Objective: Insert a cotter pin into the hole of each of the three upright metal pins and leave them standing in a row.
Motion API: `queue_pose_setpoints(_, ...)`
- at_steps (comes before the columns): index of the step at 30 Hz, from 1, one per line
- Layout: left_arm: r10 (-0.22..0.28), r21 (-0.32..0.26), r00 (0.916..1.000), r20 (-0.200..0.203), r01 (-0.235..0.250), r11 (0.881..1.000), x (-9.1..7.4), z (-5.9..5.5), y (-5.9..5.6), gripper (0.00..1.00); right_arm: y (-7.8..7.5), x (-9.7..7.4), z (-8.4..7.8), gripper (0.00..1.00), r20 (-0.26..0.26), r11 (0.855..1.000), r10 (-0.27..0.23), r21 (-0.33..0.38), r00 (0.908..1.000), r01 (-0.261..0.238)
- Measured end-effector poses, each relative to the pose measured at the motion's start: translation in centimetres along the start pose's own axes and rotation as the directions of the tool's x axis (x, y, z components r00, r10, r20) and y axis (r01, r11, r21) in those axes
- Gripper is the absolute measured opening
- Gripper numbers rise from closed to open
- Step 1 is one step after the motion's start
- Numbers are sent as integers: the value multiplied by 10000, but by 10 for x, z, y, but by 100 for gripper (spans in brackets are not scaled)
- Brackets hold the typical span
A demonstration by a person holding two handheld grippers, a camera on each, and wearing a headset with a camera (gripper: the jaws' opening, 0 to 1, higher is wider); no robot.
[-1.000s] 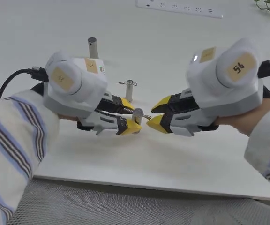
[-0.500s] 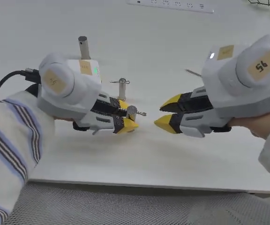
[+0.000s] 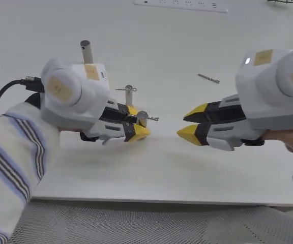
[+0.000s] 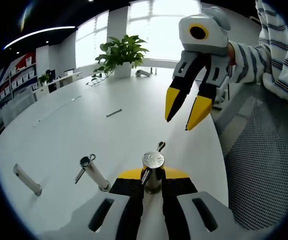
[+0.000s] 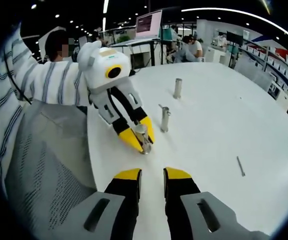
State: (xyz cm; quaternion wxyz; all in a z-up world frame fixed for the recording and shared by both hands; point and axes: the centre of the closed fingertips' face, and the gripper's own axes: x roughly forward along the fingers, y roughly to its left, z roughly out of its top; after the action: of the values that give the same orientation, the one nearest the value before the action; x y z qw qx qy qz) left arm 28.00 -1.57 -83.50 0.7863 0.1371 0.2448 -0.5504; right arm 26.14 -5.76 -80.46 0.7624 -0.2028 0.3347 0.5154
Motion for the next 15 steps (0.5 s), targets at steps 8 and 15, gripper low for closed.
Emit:
queue_pose_setpoints(8, 400, 87, 9992, -5, -400, 9992, 11, 14, 14, 11, -9, -8, -4, 19, 133, 9995, -239, 209, 9996, 236)
queue_pose_setpoints(15, 610, 102, 9981, -103, -609, 9981, 25, 22, 20, 11, -14, -14, -10, 19, 257, 9982, -387, 477, 9989, 374)
